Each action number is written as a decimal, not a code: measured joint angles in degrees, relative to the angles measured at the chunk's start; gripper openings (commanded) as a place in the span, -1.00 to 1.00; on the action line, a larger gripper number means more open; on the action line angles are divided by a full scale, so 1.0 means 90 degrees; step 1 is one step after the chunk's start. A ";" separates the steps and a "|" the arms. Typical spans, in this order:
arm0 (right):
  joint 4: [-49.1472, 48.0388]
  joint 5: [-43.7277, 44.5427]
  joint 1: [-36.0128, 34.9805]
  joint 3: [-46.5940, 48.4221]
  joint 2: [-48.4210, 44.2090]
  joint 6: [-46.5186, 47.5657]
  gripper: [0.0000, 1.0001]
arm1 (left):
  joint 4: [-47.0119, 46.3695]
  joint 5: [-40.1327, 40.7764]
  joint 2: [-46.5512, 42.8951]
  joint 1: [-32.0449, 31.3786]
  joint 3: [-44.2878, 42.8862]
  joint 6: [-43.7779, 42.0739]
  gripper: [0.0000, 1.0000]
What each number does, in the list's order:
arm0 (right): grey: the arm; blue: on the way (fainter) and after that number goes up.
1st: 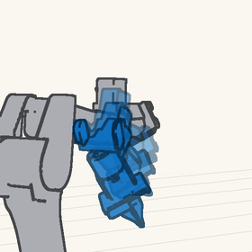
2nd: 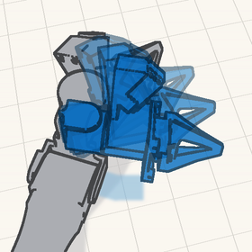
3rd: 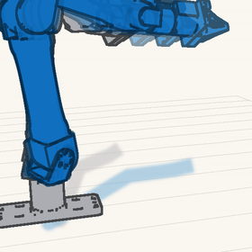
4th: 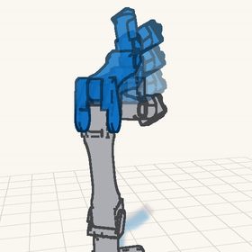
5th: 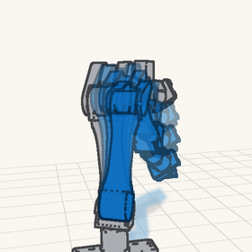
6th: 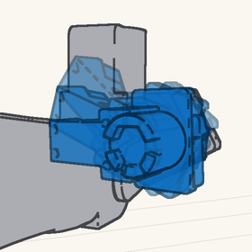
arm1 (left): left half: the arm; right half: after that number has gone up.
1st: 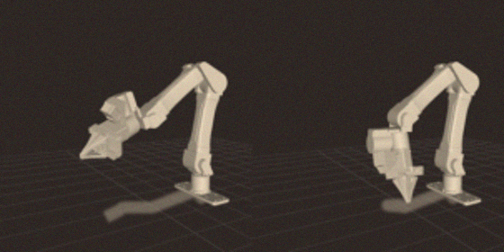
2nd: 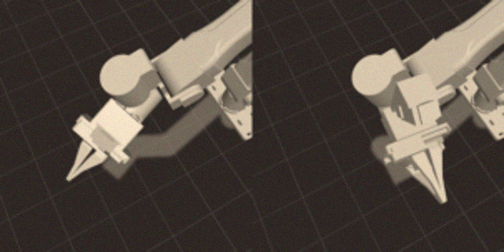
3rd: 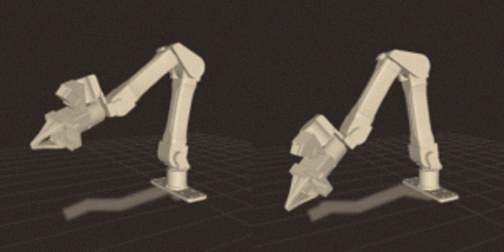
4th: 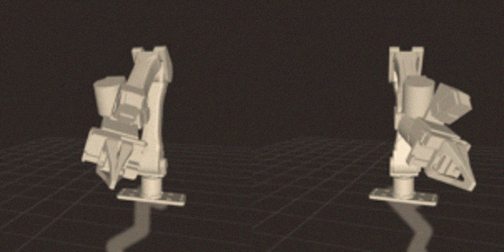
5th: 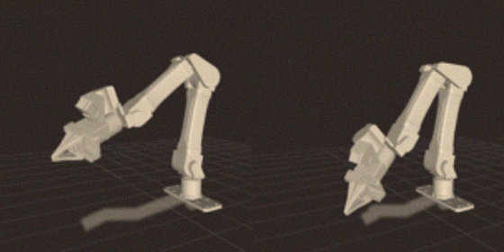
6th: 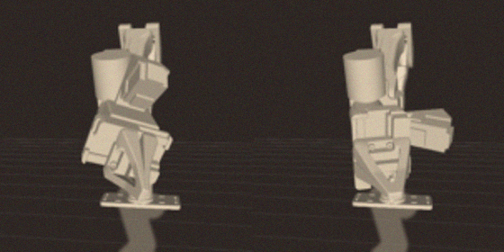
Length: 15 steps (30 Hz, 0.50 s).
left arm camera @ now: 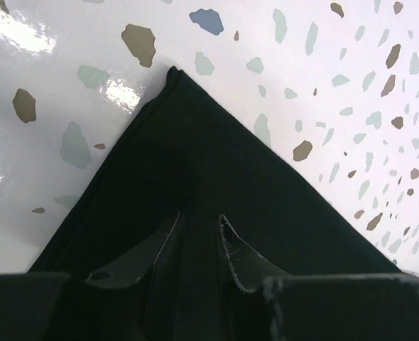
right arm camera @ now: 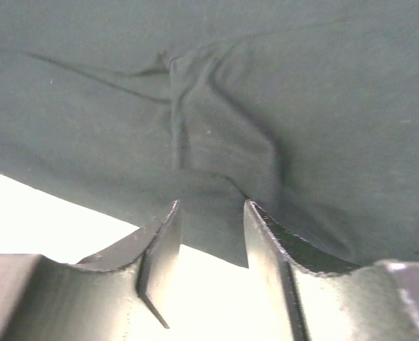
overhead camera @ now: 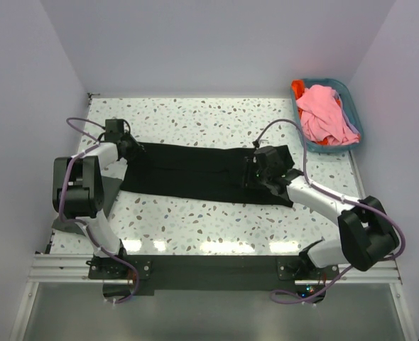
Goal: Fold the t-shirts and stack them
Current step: Fold the tshirt
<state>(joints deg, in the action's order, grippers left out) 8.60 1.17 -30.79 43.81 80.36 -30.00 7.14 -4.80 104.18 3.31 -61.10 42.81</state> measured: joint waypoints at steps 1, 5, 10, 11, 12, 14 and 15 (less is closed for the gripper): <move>0.0044 0.0092 0.0000 0.0015 -0.0080 0.0012 -0.07 | -0.0002 -0.0012 -0.0015 0.0000 0.0005 -0.0019 -0.42; 0.0486 0.0563 0.0024 0.0379 -0.0163 0.0102 -0.11 | 0.0012 -0.0051 -0.0080 0.0000 0.0032 -0.0073 -0.40; 0.0529 0.0918 0.0070 0.0877 0.0238 0.0143 -0.35 | 0.0041 -0.0102 -0.0168 0.0000 0.0041 -0.0172 -0.39; 0.0452 0.0923 0.0070 0.0886 0.0401 0.0124 -0.38 | 0.0046 -0.0107 -0.0187 0.0000 0.0041 -0.0185 -0.39; 0.0430 0.0920 0.0061 0.0874 0.0566 0.0107 -0.41 | 0.0056 -0.0109 -0.0204 0.0000 0.0041 -0.0194 -0.39; 0.0274 0.0920 -0.0017 0.0651 0.0886 0.0027 -0.44 | 0.0085 -0.0109 -0.0233 0.0000 0.0041 -0.0214 -0.39; 0.0233 0.0918 -0.0070 0.0522 0.0971 -0.0010 -0.48 | 0.0092 -0.0109 -0.0243 0.0000 0.0041 -0.0214 -0.39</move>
<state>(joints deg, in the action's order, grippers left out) 10.70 9.43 -31.42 48.51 89.10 -30.09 7.97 -5.78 102.00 3.31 -60.73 40.88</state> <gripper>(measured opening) 0.288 0.302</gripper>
